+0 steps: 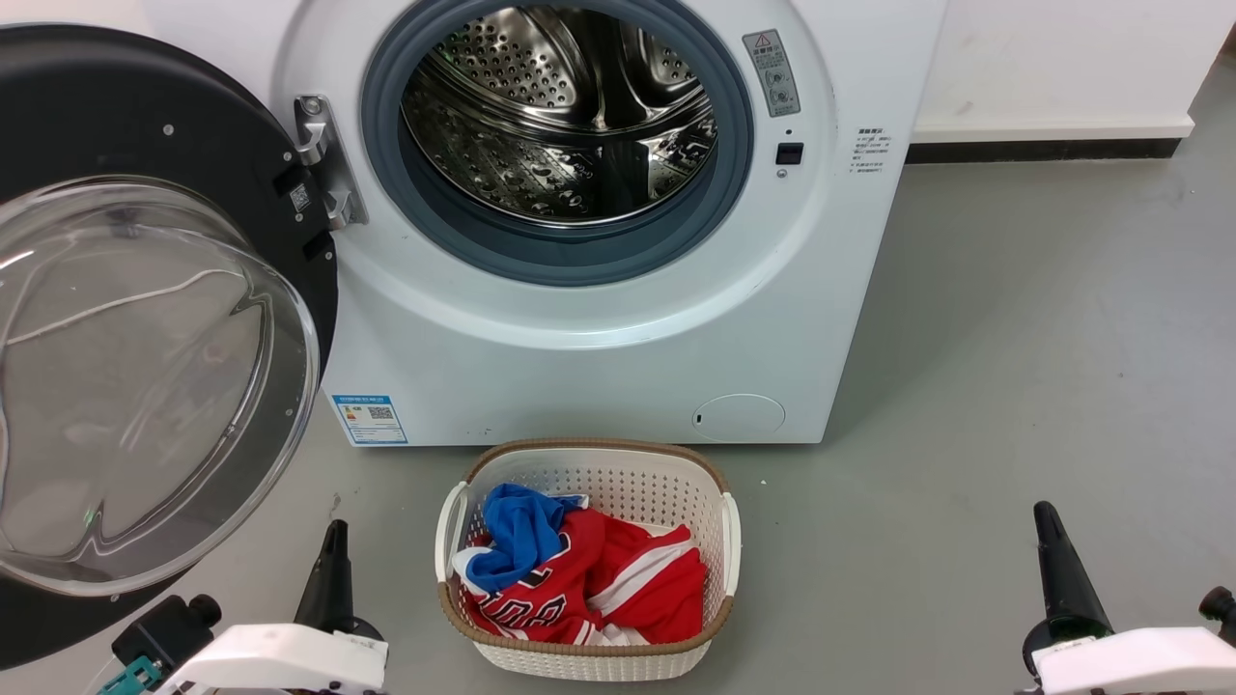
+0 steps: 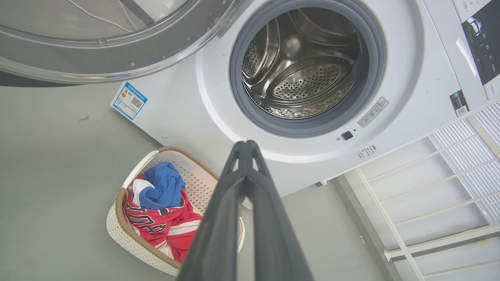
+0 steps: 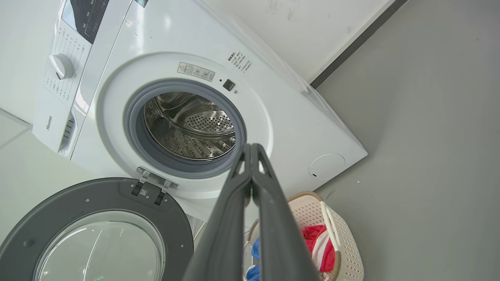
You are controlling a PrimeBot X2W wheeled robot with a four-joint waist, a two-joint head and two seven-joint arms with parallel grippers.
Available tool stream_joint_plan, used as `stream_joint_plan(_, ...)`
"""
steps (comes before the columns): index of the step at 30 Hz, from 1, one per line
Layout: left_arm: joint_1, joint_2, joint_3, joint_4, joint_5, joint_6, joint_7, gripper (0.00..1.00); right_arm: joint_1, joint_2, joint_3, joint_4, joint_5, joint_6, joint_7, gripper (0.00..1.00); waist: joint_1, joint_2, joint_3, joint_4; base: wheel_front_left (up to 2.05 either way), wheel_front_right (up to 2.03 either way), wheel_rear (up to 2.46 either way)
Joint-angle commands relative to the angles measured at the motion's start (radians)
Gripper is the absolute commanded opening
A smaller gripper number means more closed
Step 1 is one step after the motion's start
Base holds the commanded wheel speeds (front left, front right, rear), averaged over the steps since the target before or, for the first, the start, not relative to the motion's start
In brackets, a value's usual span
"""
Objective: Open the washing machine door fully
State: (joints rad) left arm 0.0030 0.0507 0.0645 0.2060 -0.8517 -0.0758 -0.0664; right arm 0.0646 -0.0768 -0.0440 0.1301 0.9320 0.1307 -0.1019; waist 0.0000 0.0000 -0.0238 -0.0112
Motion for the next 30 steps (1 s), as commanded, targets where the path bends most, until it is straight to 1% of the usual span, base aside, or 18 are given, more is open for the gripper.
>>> stream_joint_plan(1,-0.028,0.0,0.003,-0.007,-0.031,-0.007,0.006,0.0,-0.028,-0.008,-0.001,-0.004,0.032,0.0,0.007,0.0,0.0,0.0,0.0,0.0,0.0,0.0,0.0)
stream_joint_plan(15,-0.05,0.0,0.015,0.004,-0.205,-0.019,0.048,0.0,-0.064,-0.009,-0.005,0.023,0.198,0.0,0.048,0.0,0.0,0.0,0.005,0.002,0.0,0.0,0.0)
stream_joint_plan(30,-0.071,0.0,0.026,0.014,-0.367,-0.031,0.088,0.0,-0.099,-0.009,-0.011,0.049,0.349,0.0,0.086,0.0,0.0,0.0,0.011,0.004,0.0,0.0,0.0)
